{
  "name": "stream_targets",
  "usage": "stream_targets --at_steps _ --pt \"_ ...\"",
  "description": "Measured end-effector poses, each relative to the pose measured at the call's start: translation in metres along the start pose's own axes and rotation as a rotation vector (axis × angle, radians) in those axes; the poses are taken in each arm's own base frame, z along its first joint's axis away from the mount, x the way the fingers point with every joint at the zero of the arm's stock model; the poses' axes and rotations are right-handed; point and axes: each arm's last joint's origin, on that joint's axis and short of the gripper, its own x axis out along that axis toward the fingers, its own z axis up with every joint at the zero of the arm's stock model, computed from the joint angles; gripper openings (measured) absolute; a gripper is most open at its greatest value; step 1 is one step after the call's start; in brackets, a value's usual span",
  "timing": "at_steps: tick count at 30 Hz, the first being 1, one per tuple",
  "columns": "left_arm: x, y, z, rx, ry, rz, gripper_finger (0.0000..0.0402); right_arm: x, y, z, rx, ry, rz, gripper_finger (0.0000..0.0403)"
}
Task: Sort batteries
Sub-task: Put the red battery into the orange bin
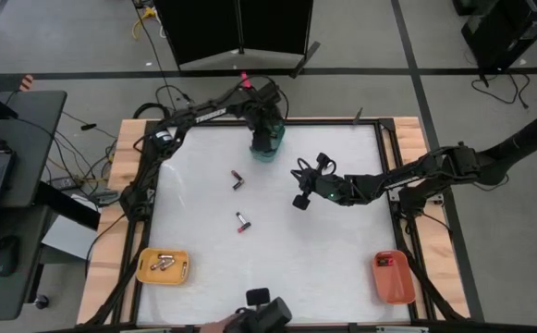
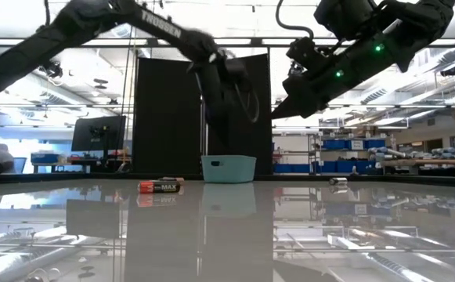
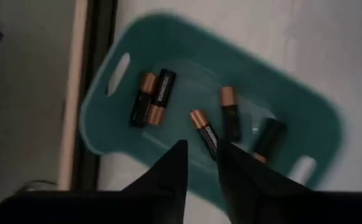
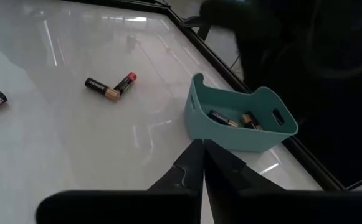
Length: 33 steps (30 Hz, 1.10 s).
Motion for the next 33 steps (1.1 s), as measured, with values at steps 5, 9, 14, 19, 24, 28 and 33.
stream_targets --at_steps 5,9,14,19,24,28,33 --pt "-0.045 -0.011 0.0 0.063 -0.01 0.035 0.005 0.0 0.0 -0.001 -0.021 0.006 0.001 0.0007" --pt "-0.074 -0.019 -0.008 0.085 0.015 0.022 0.0009 0.0 0.001 -0.003 -0.032 0.024 0.003 0.0016" --pt "-0.084 -0.029 -0.023 0.138 0.08 -0.015 0.0007 0.0 0.001 -0.004 -0.036 0.038 0.004 0.0016" --pt "-0.064 -0.043 -0.045 0.214 0.144 -0.05 0.0004 0.0 0.001 -0.004 -0.037 0.039 0.004 0.0007" --pt "-0.042 -0.057 -0.078 0.279 0.113 -0.022 0.0003 0.0 0.001 -0.005 -0.04 0.044 0.004 0.0021" --pt "-0.034 -0.071 -0.109 0.334 0.034 0.021 0.0003 0.0 0.001 -0.005 -0.041 0.044 0.004 0.0016" --pt "-0.021 -0.09 -0.136 0.39 -0.02 0.03 0.001 0.0 0.0 -0.005 -0.04 0.043 0.003 0.0007"
